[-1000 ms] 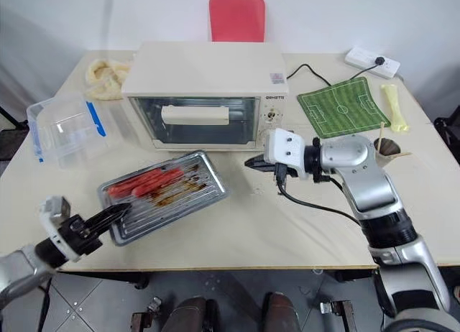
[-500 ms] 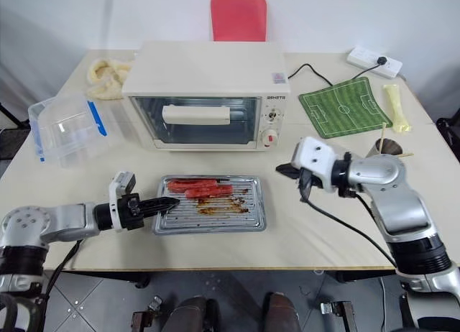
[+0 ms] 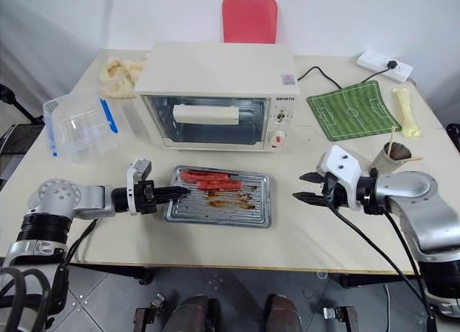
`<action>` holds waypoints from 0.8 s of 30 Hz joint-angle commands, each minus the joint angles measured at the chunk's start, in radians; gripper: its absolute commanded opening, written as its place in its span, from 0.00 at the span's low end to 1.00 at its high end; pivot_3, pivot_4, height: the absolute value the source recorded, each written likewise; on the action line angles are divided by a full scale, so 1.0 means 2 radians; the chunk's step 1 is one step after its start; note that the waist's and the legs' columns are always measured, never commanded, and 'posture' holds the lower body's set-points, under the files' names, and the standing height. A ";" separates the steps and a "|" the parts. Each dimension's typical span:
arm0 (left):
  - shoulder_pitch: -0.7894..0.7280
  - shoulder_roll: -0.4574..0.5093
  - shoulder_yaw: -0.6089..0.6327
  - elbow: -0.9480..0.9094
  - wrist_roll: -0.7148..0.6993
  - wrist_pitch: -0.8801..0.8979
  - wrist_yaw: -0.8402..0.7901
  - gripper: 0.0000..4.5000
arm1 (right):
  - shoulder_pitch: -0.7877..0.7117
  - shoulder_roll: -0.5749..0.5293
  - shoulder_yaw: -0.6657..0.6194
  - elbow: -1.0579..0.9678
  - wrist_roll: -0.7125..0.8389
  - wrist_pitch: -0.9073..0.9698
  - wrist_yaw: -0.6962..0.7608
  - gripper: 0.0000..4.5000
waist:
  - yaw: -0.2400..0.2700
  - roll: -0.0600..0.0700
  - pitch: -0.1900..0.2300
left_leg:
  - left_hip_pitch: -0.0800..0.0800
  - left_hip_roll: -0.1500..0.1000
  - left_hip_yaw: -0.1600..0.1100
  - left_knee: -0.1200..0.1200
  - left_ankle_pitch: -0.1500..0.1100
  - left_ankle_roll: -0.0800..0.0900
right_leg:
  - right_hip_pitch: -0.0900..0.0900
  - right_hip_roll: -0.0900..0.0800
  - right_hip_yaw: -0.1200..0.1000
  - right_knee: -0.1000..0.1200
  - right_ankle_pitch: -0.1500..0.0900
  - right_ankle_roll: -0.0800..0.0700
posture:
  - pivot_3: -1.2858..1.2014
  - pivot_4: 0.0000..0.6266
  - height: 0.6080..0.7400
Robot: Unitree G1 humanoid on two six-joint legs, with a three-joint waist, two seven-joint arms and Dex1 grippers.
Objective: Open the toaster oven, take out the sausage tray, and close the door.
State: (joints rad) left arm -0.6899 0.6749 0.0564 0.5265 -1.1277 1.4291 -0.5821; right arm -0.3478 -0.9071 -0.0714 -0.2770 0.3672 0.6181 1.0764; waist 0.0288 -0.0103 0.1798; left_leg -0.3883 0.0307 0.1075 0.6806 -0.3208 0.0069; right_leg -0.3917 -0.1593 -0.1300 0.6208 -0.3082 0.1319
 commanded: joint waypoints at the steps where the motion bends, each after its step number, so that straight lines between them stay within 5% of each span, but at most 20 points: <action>1: -0.002 -0.006 -0.022 0.008 0.051 -0.002 -0.037 0.07 | -0.002 -0.012 -0.014 -0.014 0.008 -0.004 0.000 0.86 | 0.000 0.000 0.000 | 0.000 0.000 0.000 0.000 0.000 0.000 | 0.000 0.000 0.000 0.000 0.000 0.000 | 0.52 0.24 1.00; 3: -0.007 -0.002 -0.015 0.016 0.074 -0.012 -0.050 0.19 | -0.006 -0.012 -0.014 -0.010 0.007 -0.009 -0.002 1.00 | -0.001 0.000 0.000 | 0.000 0.000 0.000 0.000 0.000 0.000 | 0.000 0.000 0.000 0.000 0.000 0.000 | 0.52 0.24 1.00; 11: -0.023 0.027 -0.001 0.026 0.140 -0.034 -0.084 0.70 | -0.023 -0.010 -0.003 0.007 0.000 -0.026 0.002 1.00 | -0.004 0.000 0.000 | 0.000 0.000 0.000 0.000 0.000 0.000 | -0.001 0.000 0.000 0.000 0.000 0.000 | 0.52 0.24 1.00; 16: 0.019 0.085 0.000 -0.059 0.159 -0.092 -0.149 1.00 | -0.030 -0.009 0.004 0.023 -0.006 -0.050 0.010 1.00 | -0.013 0.000 0.000 | 0.000 0.001 0.000 -0.001 0.000 0.000 | -0.001 0.000 0.000 0.001 0.000 0.000 | 0.52 0.24 1.00; 19: 0.069 0.108 0.047 -0.102 0.176 -0.223 -0.213 1.00 | -0.032 -0.003 0.007 0.040 -0.004 -0.075 0.022 1.00 | -0.019 0.000 0.000 | 0.000 0.001 0.000 -0.002 0.000 0.000 | -0.002 0.000 0.001 0.001 0.000 0.000 | 0.52 0.24 1.00; 24: 0.162 0.078 0.112 -0.137 0.264 -0.549 -0.276 1.00 | -0.020 0.006 0.005 0.065 0.009 -0.109 0.050 1.00 | -0.015 0.000 0.000 | 0.000 0.001 0.003 -0.003 0.000 0.000 | -0.003 0.000 0.001 0.000 0.000 0.000 | 0.52 0.24 1.00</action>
State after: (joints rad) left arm -0.4003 0.8362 0.2519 0.2846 -0.6692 0.5223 -1.1009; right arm -0.3951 -0.9014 -0.0439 -0.1470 0.3595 0.4318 1.1573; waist -0.0008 -0.0111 0.1805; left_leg -0.3892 0.0326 0.1127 0.6755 -0.3211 0.0065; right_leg -0.3973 -0.1596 -0.1287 0.6198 -0.3080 0.1323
